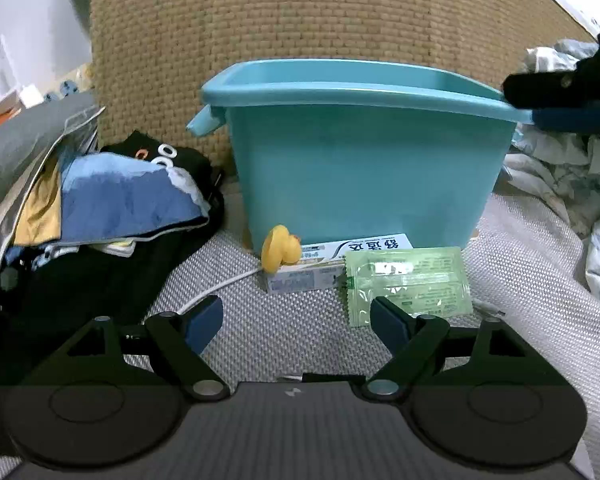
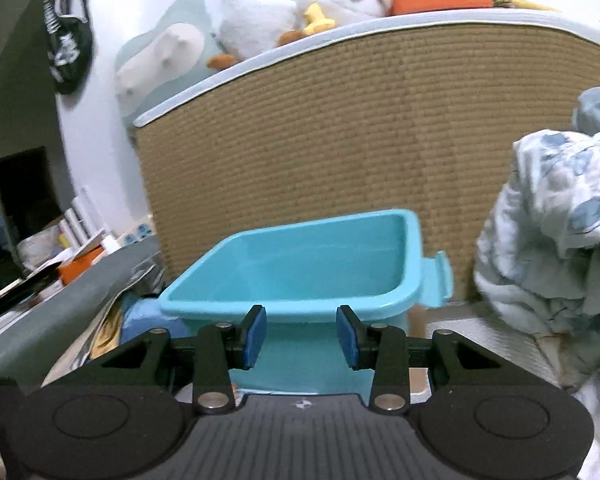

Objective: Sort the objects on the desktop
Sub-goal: 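Move the left gripper to the yellow rubber duck and grasp it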

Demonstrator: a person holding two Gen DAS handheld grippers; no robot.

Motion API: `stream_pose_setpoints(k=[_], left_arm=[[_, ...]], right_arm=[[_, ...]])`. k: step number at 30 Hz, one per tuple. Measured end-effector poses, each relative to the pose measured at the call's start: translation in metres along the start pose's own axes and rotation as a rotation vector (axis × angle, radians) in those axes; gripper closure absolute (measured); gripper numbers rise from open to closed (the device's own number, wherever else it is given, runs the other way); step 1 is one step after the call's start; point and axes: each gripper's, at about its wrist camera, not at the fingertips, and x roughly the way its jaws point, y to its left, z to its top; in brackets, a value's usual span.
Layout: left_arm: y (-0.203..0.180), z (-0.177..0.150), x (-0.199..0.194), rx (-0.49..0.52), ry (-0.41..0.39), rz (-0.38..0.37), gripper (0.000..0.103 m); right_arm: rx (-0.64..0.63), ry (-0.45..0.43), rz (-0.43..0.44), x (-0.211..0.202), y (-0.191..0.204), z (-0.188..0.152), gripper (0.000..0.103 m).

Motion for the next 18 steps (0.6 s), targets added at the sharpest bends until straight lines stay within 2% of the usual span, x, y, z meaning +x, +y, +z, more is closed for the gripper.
stream_pose_setpoints(k=[3, 6, 14, 18], left_arm=[[-0.002, 0.003, 0.002, 0.013, -0.021, 0.001, 0.019], [-0.002, 0.008, 0.007, -0.015, -0.041, -0.005, 0.02], [0.001, 0.018, 0.018, -0.043, -0.045, -0.024, 0.023], [0.003, 0.023, 0.031, -0.05, -0.027, -0.012, 0.03]], right_arm=[[-0.028, 0.026, 0.012, 0.005, 0.007, -0.008, 0.06], [-0.067, 0.053, -0.008, 0.011, 0.015, -0.016, 0.06], [-0.022, 0.019, -0.069, 0.017, 0.018, -0.023, 0.06], [0.048, 0.022, -0.062, 0.019, 0.007, -0.024, 0.06]])
